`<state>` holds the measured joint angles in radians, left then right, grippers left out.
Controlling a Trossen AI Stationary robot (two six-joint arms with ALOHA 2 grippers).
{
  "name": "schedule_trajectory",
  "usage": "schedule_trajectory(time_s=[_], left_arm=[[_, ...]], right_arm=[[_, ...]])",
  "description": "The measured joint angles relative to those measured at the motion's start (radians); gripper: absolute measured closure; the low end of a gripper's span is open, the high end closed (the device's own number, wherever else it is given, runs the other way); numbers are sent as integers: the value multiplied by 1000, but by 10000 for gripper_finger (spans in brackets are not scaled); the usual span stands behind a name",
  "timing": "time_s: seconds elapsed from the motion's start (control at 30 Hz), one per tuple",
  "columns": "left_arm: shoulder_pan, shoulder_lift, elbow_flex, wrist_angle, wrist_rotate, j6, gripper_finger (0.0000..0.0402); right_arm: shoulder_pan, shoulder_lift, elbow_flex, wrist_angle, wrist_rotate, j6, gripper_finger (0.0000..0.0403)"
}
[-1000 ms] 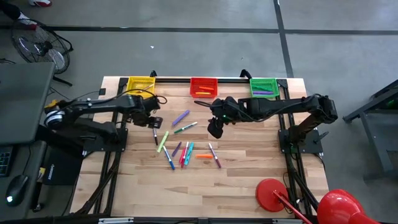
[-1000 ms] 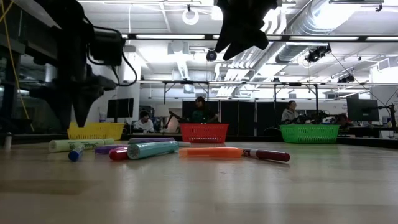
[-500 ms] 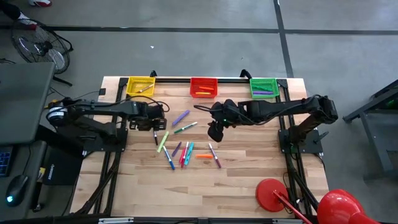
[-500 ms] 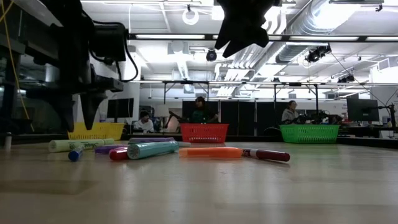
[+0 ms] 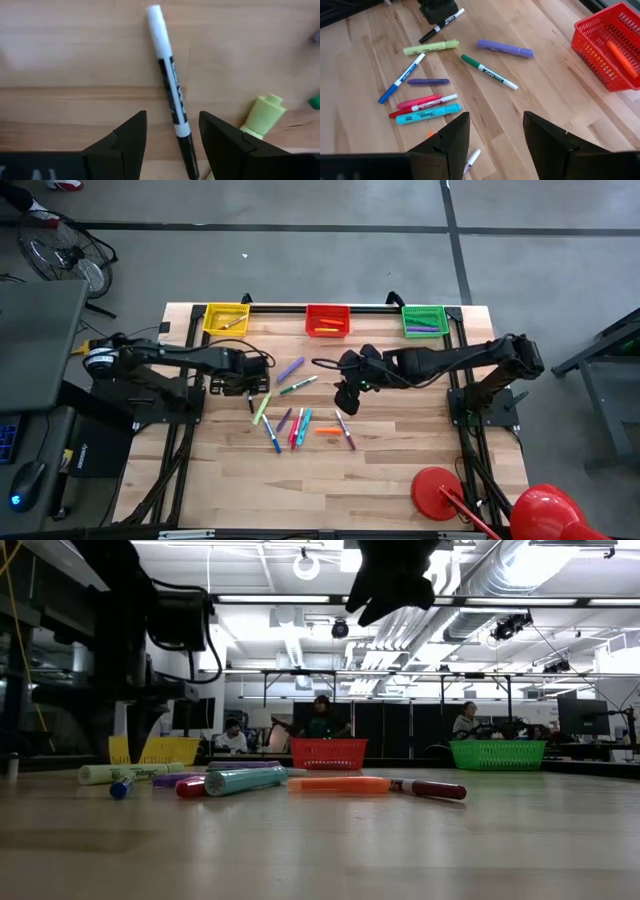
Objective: Pick & Place Markers
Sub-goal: Put the black marker into the yellow bin
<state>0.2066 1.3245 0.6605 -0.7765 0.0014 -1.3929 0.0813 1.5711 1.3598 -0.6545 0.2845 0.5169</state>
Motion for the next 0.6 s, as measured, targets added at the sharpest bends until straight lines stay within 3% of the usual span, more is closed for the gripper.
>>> schedule_trajectory(time_s=[0.6], left_arm=[[-104, 116, 1, 58, 30, -23, 225]], right_arm=[[20, 0, 0, -3, 42, 2, 230]])
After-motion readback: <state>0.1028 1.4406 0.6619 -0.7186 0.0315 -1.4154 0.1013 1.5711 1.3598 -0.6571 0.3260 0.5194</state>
